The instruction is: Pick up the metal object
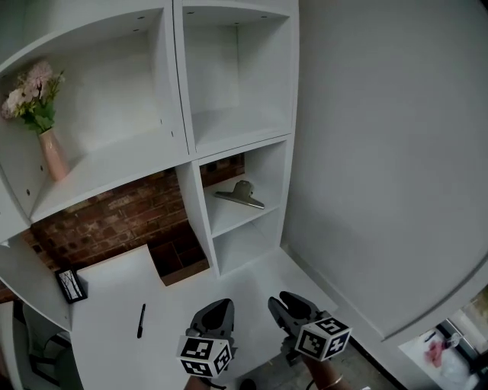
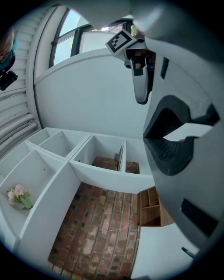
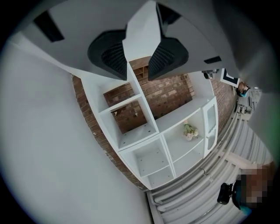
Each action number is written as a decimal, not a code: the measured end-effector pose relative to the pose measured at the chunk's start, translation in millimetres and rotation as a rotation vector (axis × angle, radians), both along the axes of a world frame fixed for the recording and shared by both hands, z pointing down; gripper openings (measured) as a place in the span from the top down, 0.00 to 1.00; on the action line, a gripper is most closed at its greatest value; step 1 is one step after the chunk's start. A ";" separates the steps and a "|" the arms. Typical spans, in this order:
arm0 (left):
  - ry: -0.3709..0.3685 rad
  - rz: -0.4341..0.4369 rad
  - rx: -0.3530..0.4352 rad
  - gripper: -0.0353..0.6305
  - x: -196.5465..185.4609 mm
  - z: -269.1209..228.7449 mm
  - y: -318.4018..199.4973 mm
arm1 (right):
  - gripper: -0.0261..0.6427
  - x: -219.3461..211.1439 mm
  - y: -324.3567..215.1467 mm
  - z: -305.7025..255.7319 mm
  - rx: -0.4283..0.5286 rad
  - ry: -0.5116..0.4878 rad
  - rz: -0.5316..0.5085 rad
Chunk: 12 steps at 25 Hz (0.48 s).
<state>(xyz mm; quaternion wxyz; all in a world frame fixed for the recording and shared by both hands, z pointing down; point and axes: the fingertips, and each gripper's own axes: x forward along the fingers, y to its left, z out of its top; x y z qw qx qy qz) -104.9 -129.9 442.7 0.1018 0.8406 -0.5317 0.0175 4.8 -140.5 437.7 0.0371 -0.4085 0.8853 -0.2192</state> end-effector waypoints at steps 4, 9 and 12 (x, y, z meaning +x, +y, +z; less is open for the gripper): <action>0.008 0.024 0.002 0.93 -3.0 -0.8 -22.6 | 0.73 -10.9 -21.8 2.3 -0.036 -0.038 -0.003; 0.018 0.047 0.008 0.93 -8.7 -4.3 -41.5 | 0.73 -19.0 -47.4 -1.3 -0.056 -0.077 0.010; 0.023 0.055 0.012 0.93 -7.5 -5.9 -53.6 | 0.71 -18.1 -64.6 -8.0 -0.059 -0.102 0.012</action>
